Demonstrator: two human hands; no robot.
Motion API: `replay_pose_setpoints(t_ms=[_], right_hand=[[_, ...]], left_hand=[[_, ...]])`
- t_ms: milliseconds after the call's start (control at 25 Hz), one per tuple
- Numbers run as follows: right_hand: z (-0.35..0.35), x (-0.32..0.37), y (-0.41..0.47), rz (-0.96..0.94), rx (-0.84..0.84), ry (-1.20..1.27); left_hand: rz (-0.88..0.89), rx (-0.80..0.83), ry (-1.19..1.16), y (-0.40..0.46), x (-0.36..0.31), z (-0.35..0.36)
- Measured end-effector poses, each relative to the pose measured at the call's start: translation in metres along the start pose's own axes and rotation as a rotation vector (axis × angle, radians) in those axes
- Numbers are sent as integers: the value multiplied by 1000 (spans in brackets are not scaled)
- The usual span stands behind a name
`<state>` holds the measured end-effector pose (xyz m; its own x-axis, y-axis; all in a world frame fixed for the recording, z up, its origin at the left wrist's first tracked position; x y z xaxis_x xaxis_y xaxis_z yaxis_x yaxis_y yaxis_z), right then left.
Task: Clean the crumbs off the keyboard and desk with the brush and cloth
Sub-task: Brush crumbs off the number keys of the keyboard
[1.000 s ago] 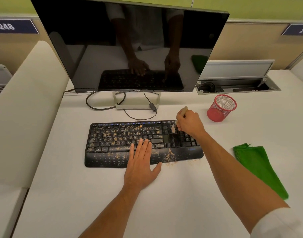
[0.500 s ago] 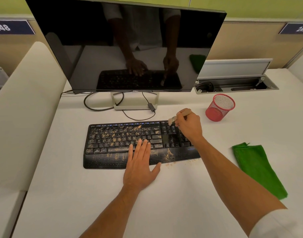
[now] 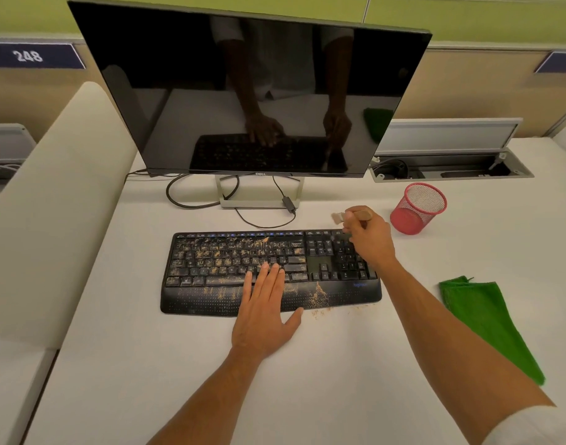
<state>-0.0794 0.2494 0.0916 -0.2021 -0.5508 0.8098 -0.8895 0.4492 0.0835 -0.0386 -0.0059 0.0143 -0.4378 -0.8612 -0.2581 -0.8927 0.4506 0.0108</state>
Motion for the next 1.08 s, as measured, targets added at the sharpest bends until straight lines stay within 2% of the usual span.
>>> replay_pose_setpoints(t_ms=[240,440,640,760,840,1080], right_hand=[[-5,-5,-1,70,35,71],[-1,-3,11,117,56,-57],[12,3,20,46,74,10],[10,12,8,13,-37,79],[8,10,8,59,-85,133],[33,19,1,115,142,284]], left_hand=[[-2,-8,8,0,-1,0],[-10,3,10,0,-1,-1],[-15,2,4,1,-2,0],[-17,-8,-4,1,-1,1],[-13,-18,-18,1,-2,1],[-19,-15,-4,0,-3,-1]])
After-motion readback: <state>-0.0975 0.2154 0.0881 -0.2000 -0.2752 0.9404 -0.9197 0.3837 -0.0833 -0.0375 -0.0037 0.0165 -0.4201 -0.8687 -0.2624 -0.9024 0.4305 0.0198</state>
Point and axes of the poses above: each hand's wrist, its own y-axis towards the middle knuckle, its own z-axis out of the palm, x = y × z, the point moved 1 cm from there along y, towards the middle knuckle, and after that the axes turned 5 degrees about -z, right-handed, at the moved point
